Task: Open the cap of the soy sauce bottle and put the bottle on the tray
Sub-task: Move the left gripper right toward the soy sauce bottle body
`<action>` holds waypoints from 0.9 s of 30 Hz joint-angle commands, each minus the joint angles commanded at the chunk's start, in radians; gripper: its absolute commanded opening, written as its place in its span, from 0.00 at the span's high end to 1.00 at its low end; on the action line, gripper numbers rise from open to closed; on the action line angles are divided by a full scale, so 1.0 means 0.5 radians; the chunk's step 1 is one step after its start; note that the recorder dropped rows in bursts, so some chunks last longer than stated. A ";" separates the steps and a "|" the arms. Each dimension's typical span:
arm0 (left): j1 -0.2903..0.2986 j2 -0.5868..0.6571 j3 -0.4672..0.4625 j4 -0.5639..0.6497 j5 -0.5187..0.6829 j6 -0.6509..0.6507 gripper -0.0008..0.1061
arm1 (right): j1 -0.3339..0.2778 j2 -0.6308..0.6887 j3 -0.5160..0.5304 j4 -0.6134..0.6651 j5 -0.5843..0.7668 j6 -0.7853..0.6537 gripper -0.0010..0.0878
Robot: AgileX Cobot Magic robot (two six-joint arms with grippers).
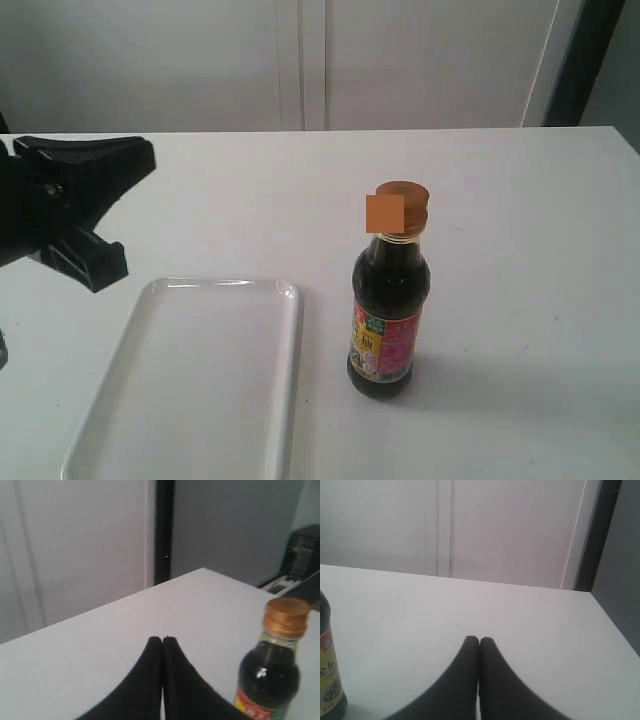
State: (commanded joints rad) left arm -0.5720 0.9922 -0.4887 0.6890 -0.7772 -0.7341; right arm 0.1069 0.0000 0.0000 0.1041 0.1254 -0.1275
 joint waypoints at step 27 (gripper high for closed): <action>0.000 0.748 0.000 0.314 -0.796 0.048 0.01 | 0.000 0.000 0.000 0.000 0.000 0.000 0.99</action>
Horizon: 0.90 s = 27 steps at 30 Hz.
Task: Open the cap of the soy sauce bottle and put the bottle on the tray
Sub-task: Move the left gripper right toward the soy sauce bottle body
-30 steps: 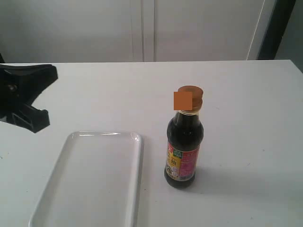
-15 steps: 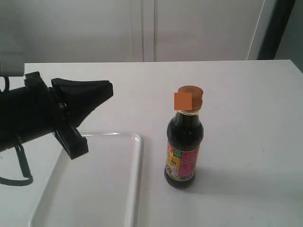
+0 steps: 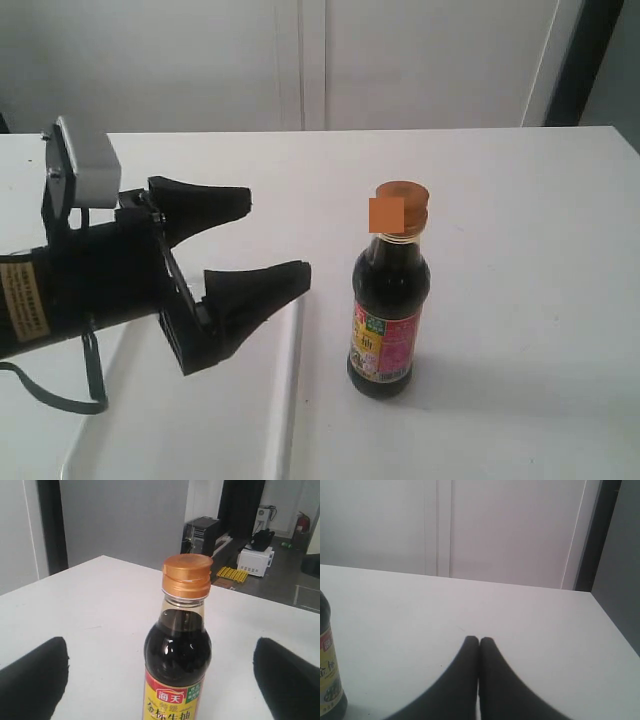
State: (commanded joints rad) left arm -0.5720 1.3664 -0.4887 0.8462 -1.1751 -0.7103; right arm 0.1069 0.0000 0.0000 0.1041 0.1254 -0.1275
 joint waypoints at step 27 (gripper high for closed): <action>-0.185 0.633 -0.405 -0.117 -0.092 0.123 0.01 | 0.000 0.000 0.000 0.000 0.000 0.000 0.99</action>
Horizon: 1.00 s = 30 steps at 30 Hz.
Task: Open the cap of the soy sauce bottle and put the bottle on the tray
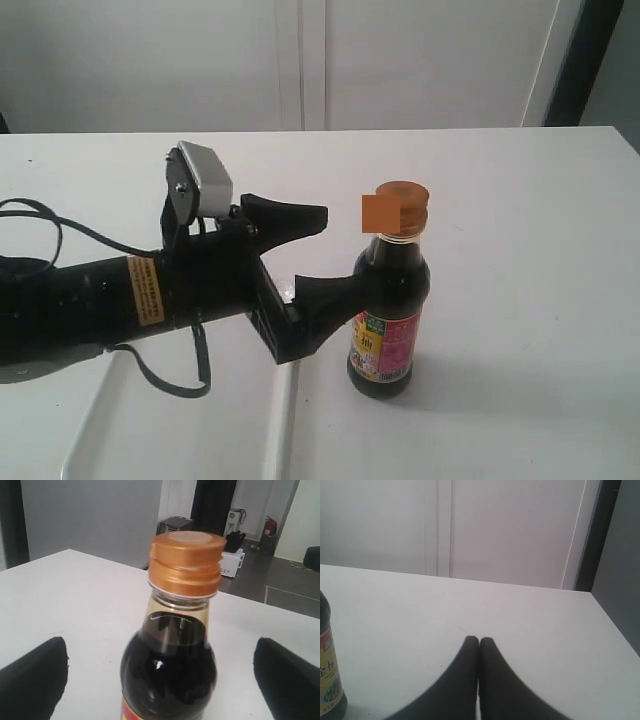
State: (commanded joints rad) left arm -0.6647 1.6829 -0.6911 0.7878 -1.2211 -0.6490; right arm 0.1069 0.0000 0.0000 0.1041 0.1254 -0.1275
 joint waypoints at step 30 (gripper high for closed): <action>-0.198 0.686 -0.542 0.036 0.014 0.041 0.01 | 0.000 0.000 0.000 -0.007 0.000 0.000 0.99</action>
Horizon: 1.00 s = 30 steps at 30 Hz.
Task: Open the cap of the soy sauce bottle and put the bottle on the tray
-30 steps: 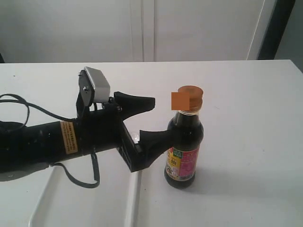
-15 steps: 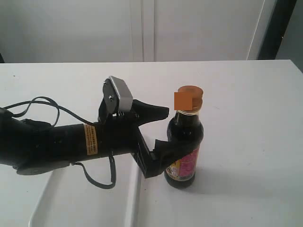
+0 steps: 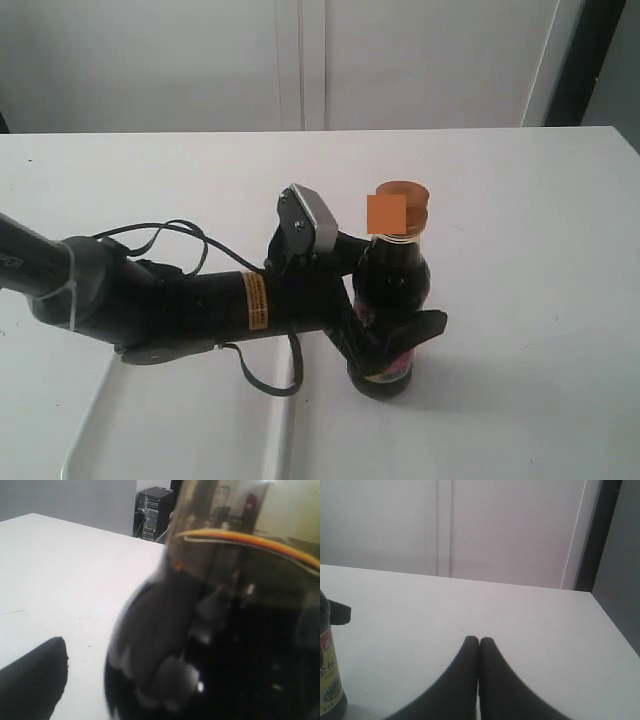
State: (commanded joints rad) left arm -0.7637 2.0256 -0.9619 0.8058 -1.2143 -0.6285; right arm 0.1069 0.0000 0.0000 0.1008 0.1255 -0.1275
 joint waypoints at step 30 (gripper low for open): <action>-0.011 0.029 -0.021 0.032 -0.014 0.008 0.99 | 0.004 0.000 0.000 0.267 -0.586 0.479 0.99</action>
State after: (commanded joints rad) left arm -0.7692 2.0404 -0.9725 0.8219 -1.2211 -0.6243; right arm 0.1089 0.0000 0.0000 0.2342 -0.1673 0.1120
